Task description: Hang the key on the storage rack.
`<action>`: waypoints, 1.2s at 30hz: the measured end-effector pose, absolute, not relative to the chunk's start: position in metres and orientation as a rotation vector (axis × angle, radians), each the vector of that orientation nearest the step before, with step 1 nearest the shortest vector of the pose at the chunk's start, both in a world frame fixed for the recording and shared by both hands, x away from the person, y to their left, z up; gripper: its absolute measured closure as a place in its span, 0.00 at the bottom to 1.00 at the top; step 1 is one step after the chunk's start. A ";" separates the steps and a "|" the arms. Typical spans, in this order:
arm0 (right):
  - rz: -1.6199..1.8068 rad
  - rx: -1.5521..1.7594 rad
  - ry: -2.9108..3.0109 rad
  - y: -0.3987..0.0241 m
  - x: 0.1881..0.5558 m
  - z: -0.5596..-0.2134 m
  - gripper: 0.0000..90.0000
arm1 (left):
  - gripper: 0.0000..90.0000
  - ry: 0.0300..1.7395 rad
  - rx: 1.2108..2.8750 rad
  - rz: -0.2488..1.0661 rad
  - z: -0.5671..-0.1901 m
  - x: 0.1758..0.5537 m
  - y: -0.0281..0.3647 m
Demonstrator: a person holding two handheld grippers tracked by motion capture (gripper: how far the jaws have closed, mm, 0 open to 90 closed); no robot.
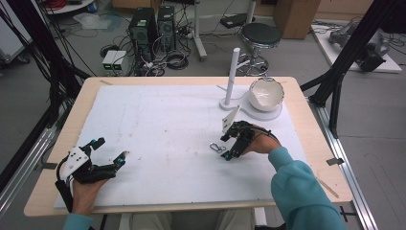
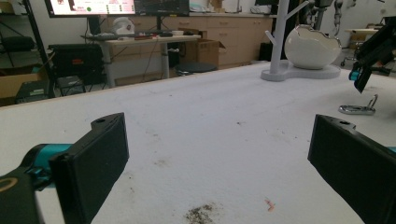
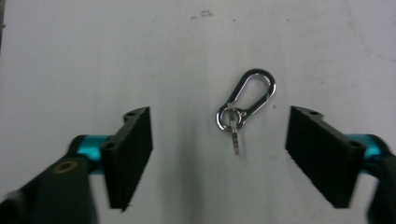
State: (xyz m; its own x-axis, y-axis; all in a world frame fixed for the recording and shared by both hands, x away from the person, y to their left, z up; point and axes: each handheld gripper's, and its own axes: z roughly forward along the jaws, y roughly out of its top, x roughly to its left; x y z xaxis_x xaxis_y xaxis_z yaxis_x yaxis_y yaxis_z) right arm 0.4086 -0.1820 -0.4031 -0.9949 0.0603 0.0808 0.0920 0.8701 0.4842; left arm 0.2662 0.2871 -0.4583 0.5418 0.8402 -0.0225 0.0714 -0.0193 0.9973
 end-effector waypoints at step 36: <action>-0.645 -0.192 -3.021 -0.179 0.412 -0.405 0.89 | 0.06 0.824 1.478 0.735 -0.458 0.266 0.287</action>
